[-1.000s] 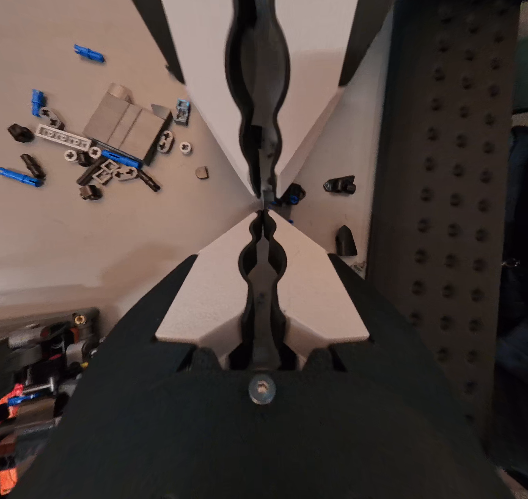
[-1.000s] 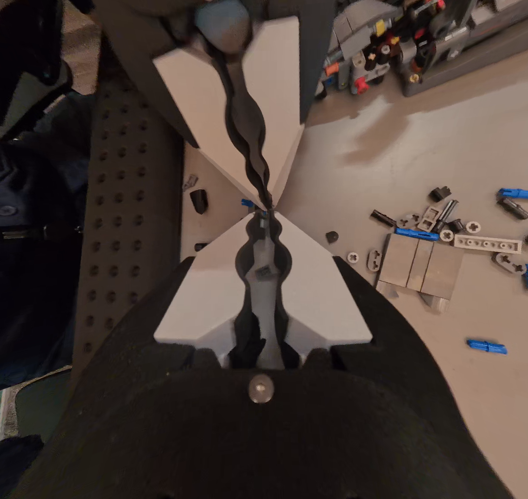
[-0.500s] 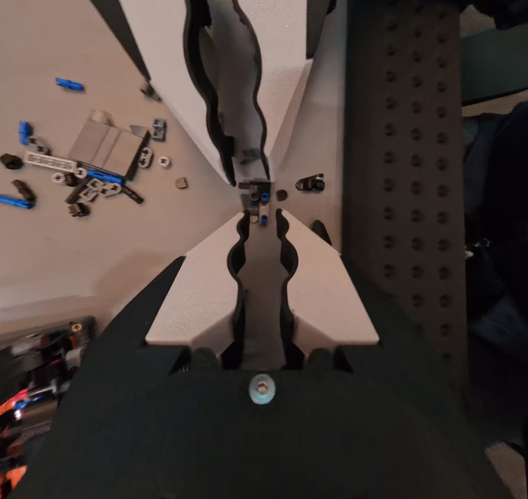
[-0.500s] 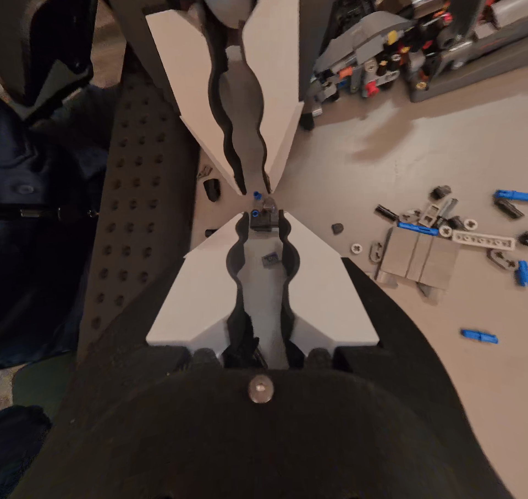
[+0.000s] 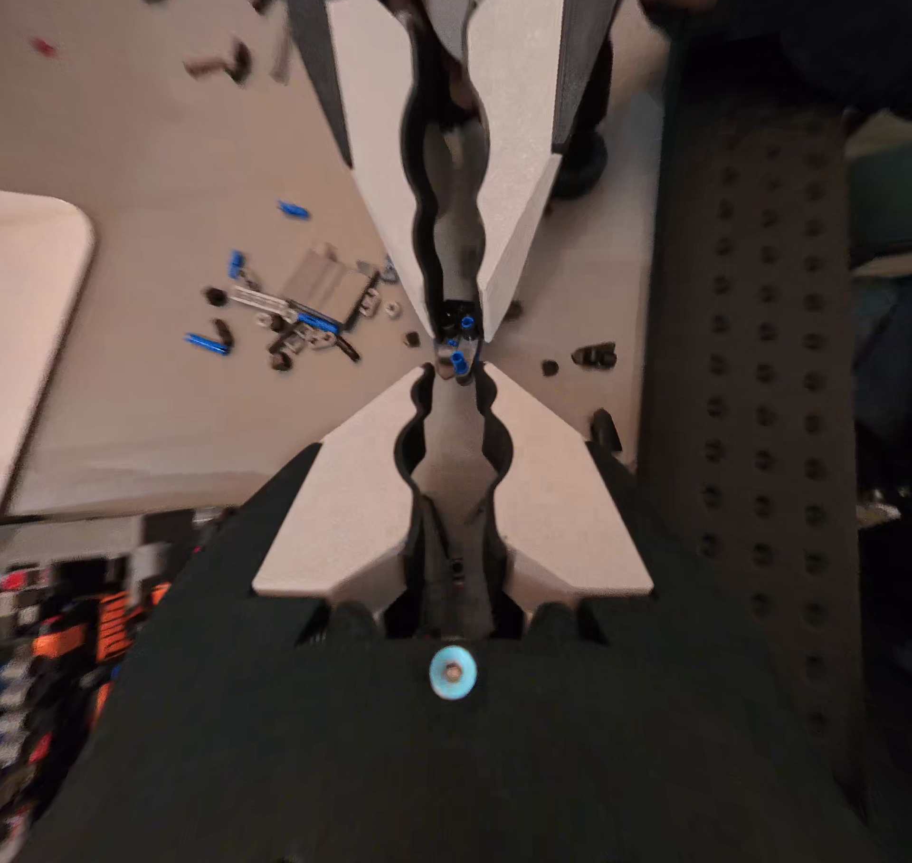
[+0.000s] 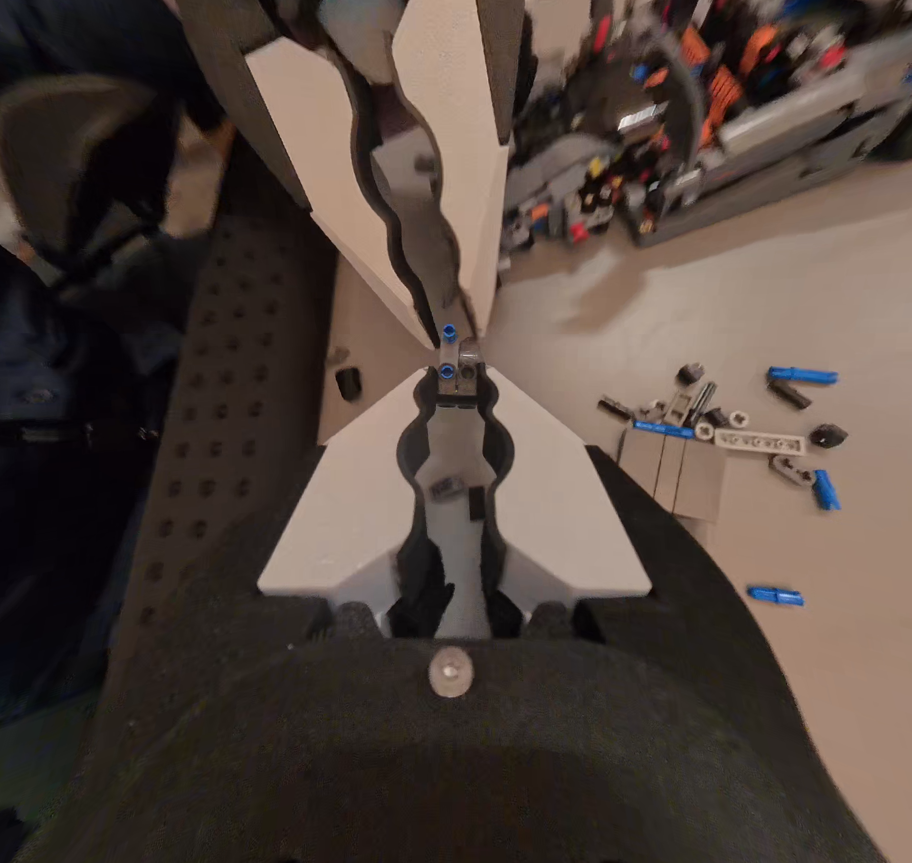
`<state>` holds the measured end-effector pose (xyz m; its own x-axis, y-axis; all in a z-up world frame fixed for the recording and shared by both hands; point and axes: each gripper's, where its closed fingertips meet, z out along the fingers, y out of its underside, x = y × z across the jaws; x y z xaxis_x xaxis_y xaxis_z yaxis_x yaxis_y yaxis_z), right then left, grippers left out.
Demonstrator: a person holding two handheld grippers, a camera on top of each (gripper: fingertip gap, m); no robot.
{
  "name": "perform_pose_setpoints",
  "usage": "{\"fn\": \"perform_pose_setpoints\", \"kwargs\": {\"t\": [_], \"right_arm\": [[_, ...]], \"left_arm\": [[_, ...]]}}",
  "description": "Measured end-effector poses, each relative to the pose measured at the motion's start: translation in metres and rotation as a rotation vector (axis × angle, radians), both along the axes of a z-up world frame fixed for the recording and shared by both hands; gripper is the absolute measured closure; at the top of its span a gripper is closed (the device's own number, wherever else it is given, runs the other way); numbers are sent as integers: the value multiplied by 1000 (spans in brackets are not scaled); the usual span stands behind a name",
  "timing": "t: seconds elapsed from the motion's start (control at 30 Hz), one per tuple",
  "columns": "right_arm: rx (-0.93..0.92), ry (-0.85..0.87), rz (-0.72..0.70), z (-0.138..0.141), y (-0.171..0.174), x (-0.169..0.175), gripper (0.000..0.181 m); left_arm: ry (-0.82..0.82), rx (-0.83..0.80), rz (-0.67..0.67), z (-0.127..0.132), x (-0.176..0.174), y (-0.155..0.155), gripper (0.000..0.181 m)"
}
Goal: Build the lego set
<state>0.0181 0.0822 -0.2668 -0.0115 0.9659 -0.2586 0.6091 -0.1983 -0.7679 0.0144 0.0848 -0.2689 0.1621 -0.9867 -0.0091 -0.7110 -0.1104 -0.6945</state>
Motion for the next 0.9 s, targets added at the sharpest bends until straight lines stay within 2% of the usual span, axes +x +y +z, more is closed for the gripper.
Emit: {"fn": "perform_pose_setpoints", "kwargs": {"t": [0.07,0.17,0.33,0.5,0.6,0.67,0.77,0.9], "right_arm": [[-47,113,-33,19,6,-3,167],[-166,228,-55,36,10,-2,167],[-281,298,-20,46,4,-3,168],[-320,339,-45,50,9,-5,168],[-296,349,-73,52,15,-4,164],[-226,365,-90,58,20,0,152],[59,381,-122,73,28,7,153],[354,231,-84,57,21,-1,149]], "left_arm": [[-58,60,9,16,0,5,159],[-53,239,5,29,-2,11,153],[-35,411,-36,34,5,10,168],[-67,402,-20,37,3,14,172],[-76,343,8,37,-1,17,173],[-97,273,40,36,-4,20,173],[-171,132,67,37,-6,20,173],[-239,-21,105,39,-7,20,173]]}}
